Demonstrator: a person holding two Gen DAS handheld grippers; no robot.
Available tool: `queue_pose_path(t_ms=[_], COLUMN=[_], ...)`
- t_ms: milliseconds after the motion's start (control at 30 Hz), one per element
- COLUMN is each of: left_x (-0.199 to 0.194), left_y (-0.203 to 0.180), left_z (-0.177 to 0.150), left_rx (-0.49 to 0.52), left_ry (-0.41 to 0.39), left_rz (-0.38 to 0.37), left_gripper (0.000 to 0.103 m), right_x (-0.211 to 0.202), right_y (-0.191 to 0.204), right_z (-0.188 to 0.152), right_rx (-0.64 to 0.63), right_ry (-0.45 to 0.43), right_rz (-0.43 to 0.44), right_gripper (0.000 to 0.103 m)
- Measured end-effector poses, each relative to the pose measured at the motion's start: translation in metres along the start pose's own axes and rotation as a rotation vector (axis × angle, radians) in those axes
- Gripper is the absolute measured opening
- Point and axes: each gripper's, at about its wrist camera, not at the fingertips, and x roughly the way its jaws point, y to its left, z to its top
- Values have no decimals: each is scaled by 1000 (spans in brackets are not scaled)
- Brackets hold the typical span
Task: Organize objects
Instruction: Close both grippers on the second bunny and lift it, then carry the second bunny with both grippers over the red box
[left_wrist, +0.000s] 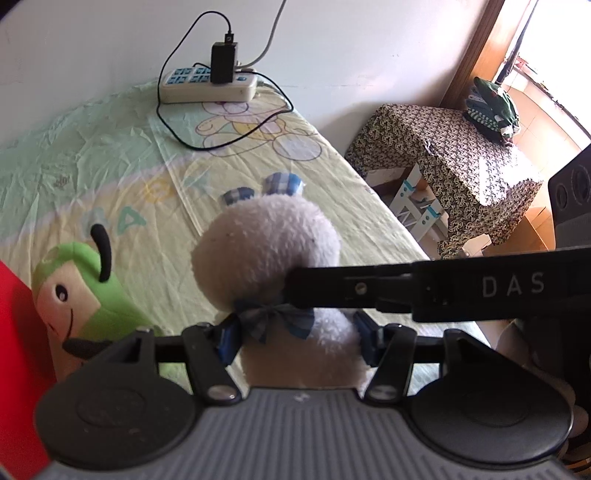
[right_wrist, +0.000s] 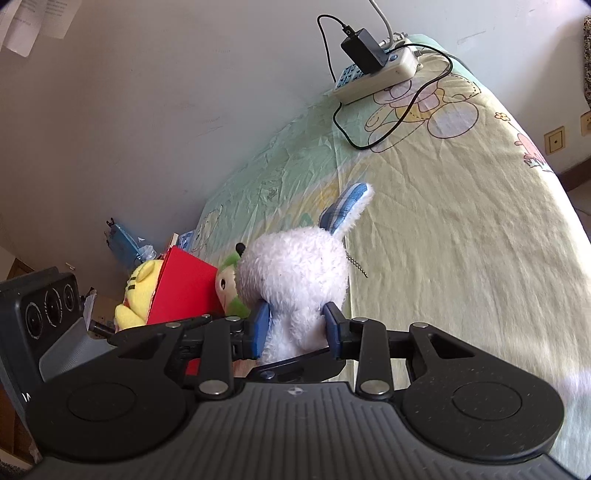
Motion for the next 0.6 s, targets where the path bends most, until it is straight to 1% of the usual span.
queue_pose_path(t_ms=[133,300,433,600], left_x=[-17,-40,-59,-78], left_y=[-9,-10,-8,-4], left_z=[-16,-34,-50,-70], left_rx=[17,18,5,-14], left_ry=[-4,-19,-26,-28], left_rz=[1,-6,-6,22], left_gripper=[60,60,60,60], right_x=[-9,-16,-15,-8], right_y=[11,25,37,48], right_z=[-12,-26,-37,-49], right_rx=[-20,-49,-76,-103], right_ry=[16,45,80,131], right_rz=[-6,15,41,89], right_gripper=[35,35,35,35])
